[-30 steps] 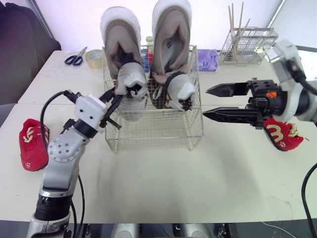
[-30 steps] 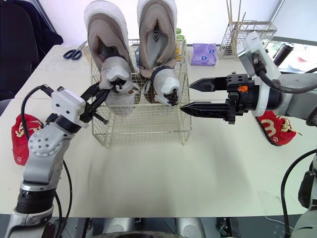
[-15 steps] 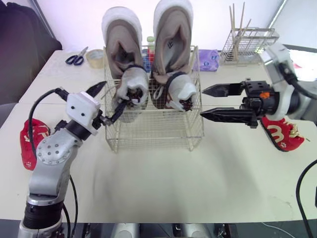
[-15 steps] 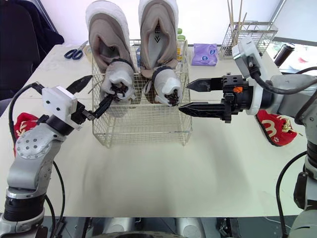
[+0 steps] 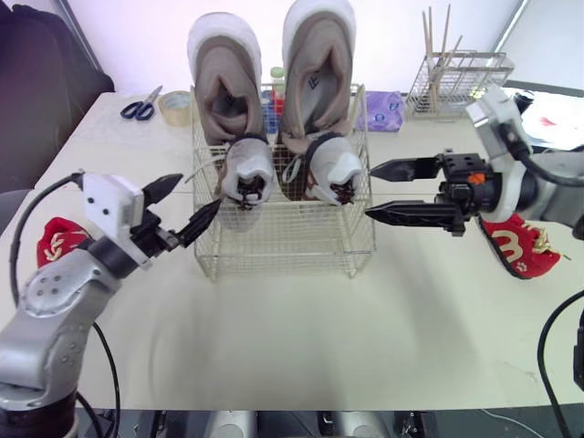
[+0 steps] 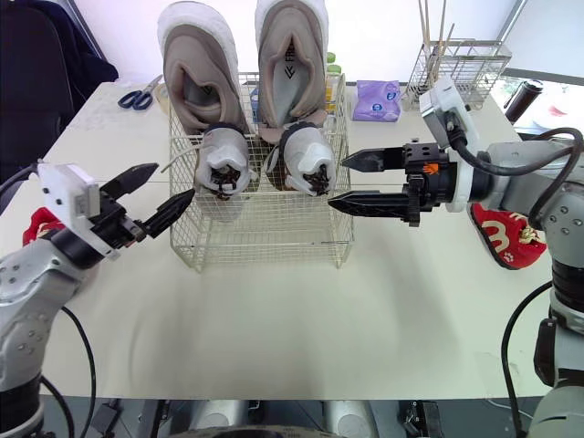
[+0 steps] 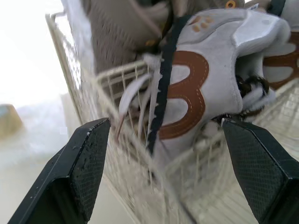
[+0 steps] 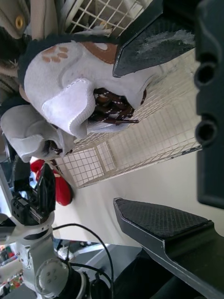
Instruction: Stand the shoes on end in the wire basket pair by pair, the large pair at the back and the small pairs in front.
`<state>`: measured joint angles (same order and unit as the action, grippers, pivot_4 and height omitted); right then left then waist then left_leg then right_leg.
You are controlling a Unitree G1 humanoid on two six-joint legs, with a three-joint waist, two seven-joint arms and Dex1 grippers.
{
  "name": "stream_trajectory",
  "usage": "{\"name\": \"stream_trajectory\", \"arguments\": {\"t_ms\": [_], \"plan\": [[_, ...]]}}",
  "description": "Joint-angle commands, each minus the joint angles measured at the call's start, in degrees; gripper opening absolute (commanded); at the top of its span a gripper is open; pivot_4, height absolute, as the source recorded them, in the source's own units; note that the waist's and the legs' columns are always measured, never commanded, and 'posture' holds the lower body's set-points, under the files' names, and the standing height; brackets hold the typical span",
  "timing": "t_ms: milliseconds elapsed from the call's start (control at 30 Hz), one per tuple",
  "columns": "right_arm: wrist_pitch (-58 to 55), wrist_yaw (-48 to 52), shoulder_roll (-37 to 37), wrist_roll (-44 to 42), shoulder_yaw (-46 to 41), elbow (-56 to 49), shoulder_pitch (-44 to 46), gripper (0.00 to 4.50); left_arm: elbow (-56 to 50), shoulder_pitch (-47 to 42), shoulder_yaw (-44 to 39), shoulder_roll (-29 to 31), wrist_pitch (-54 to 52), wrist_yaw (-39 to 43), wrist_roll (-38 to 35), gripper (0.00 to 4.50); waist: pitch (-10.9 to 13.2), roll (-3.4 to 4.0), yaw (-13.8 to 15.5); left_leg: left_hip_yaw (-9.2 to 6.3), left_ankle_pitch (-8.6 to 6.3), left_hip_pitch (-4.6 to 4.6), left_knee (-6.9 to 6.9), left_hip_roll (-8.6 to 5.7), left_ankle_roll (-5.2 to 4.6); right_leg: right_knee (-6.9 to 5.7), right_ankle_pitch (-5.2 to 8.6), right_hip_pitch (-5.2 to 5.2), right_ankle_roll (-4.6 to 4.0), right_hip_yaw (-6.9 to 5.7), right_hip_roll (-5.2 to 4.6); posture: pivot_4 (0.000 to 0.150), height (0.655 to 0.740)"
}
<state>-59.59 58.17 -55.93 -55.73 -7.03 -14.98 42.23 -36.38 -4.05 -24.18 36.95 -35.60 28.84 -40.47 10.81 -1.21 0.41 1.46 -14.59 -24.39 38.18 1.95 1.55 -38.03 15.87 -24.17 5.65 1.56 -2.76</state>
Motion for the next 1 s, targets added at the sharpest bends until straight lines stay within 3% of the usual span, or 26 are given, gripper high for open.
{"name": "stream_trajectory", "arguments": {"t_ms": [33,300,400,467,533,567,633,833,967,1000], "plan": [[1.0,0.7,0.0,0.3,-1.1,-0.2,0.7,4.50,1.0,0.1,-4.8,1.9,-0.8,1.0,-3.5,3.92,0.0,0.00,0.1,0.01,0.00,0.00,0.00,-0.01,0.00,0.00,0.00,0.00,-0.01,0.00,0.00,0.150,0.7400],[0.2,0.7,0.2,-0.7,-2.7,0.7,1.8,4.50,5.4,-1.8,-11.1,7.2,-7.5,1.5,-14.2,3.92,0.0,0.00,0.0,0.06,0.00,0.00,0.00,0.00,0.00,0.00,0.01,0.00,-0.01,0.00,0.00,0.150,0.7400],[0.5,1.7,-1.7,0.6,-3.1,0.9,0.9,4.50,9.9,-4.1,-14.7,9.4,-9.1,-2.5,-14.8,3.92,0.0,0.00,0.0,0.05,0.00,0.01,0.00,0.00,0.00,0.00,0.01,-0.01,-0.01,-0.01,0.01,0.150,0.7400],[1.4,3.0,-3.0,1.4,-3.7,1.0,-0.3,4.50,13.3,-4.9,-19.7,9.4,-10.7,-1.6,-22.2,4.48,0.0,0.00,0.0,0.06,0.00,0.00,0.00,-0.01,0.00,0.01,0.01,-0.01,-0.01,-0.02,0.01,0.150,0.7400],[2.7,4.3,-5.8,3.3,-5.4,3.3,-2.3,4.50,17.0,-2.4,-24.9,11.3,-14.1,-1.0,-25.4,4.49,0.0,-0.01,-0.2,0.05,0.00,-0.01,-0.01,0.00,0.00,0.04,0.01,-0.02,-0.01,-0.01,-0.02,0.150,0.7400],[3.1,4.4,-7.0,4.1,-6.3,4.7,-2.7,4.50,17.2,0.0,-25.7,12.3,-14.6,-1.0,-23.2,4.49,0.0,-0.01,-0.2,0.05,0.00,-0.01,-0.02,0.01,0.00,0.05,0.01,-0.03,-0.01,-0.01,-0.03,0.150,0.7400],[2.8,4.4,-8.5,4.6,-7.4,6.2,-3.0,4.50,16.2,3.4,-25.2,13.8,-15.5,-2.2,-20.0,4.49,0.0,0.00,-0.4,0.09,0.00,0.00,-0.04,-0.01,0.00,0.06,0.01,-0.05,-0.01,0.01,-0.07,0.150,0.7400],[7.5,-3.6,-8.6,12.6,-11.9,16.8,-5.4,4.50,1.7,8.7,-21.7,16.5,-19.3,10.0,-35.2,4.49,0.0,-0.16,-0.5,0.12,0.00,0.00,-0.04,0.08,0.02,0.07,0.13,-0.03,-0.23,0.01,-0.19,0.150,0.7400],[20.6,-8.4,-5.1,20.8,-23.1,15.9,-18.6,4.50,-2.9,0.6,-10.3,16.5,-17.1,6.4,-41.3,4.49,-0.1,-0.06,0.6,0.18,0.00,0.02,-0.06,-0.05,0.02,0.08,0.12,-0.01,-0.22,0.07,-0.29,0.150,0.7400],[23.9,-9.8,-2.7,23.4,-27.4,12.2,-25.1,4.50,-4.3,-2.5,-5.1,15.5,-16.1,6.8,-38.5,4.49,-0.1,-0.07,0.6,0.14,0.00,0.01,-0.03,-0.12,0.02,0.09,0.11,0.12,-0.19,0.04,-0.18,0.150,0.7400]]}}
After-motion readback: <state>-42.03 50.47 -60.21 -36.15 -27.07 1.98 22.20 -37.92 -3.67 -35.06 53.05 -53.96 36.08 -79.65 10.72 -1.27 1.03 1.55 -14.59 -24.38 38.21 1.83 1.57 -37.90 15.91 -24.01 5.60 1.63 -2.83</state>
